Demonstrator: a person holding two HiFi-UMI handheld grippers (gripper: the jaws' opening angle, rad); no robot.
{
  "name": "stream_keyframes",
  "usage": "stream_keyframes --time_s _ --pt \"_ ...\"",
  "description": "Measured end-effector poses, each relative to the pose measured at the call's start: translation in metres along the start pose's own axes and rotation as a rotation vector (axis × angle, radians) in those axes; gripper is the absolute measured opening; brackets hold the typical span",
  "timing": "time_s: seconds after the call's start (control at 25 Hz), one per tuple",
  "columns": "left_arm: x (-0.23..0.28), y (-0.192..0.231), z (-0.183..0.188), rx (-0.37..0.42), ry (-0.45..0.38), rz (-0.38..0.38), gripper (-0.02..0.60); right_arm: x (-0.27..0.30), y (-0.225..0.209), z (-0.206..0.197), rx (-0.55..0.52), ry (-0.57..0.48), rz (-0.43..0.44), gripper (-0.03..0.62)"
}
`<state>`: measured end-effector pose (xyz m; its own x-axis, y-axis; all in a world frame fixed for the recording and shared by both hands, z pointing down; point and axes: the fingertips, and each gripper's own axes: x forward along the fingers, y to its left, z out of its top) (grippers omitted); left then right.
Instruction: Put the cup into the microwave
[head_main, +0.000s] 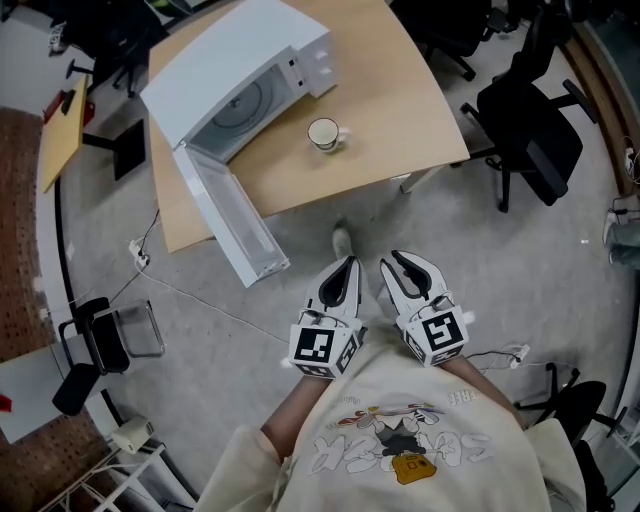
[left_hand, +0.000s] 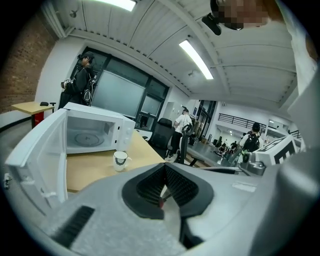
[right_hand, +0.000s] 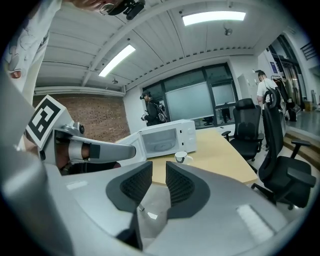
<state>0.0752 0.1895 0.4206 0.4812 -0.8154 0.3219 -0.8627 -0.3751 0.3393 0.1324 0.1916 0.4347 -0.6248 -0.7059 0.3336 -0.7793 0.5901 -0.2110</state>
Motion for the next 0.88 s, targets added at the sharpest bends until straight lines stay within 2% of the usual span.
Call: stream_keyframes --time_s 0.12,0.28,0.36,0.44,0.52,0.6,0.68,0.8,0.84,0.88 --pt "0.032 0.028 0.025 0.001 -0.01 -0.003 0.005 0.037 -0.021 0.016 -0.02 -0.001 -0.029 0.086" --pt "0.071 0.064 0.06 0.033 -0.003 -0.037 0.005 0.088 -0.048 0.04 -0.038 -0.004 -0.087 0.008" --pt "0.085 0.084 0.072 0.041 0.005 -0.04 0.005 0.109 -0.058 0.051 -0.035 -0.009 -0.114 0.008" --pt "0.095 0.106 0.078 0.044 0.008 -0.007 0.005 0.127 -0.064 0.06 -0.023 -0.014 -0.133 0.008" --pt "0.104 0.127 0.088 0.054 -0.023 0.045 0.013 0.142 -0.069 0.065 -0.013 -0.005 -0.137 0.008" --pt "0.116 0.141 0.097 0.081 -0.048 0.062 0.105 0.153 -0.072 0.067 -0.021 0.014 -0.128 0.008" --pt "0.137 0.152 0.095 0.118 -0.03 0.059 0.237 0.162 -0.08 0.071 -0.029 0.03 -0.122 0.008" --pt "0.17 0.169 0.081 0.184 -0.005 0.081 0.341 0.169 -0.095 0.078 -0.037 0.038 -0.13 0.008" --pt "0.179 0.174 0.077 0.207 -0.022 0.095 0.373 0.17 -0.1 0.079 -0.038 0.04 -0.136 0.008" --pt "0.187 0.18 0.073 0.228 -0.047 0.111 0.377 0.171 -0.105 0.08 -0.038 0.043 -0.142 0.008"
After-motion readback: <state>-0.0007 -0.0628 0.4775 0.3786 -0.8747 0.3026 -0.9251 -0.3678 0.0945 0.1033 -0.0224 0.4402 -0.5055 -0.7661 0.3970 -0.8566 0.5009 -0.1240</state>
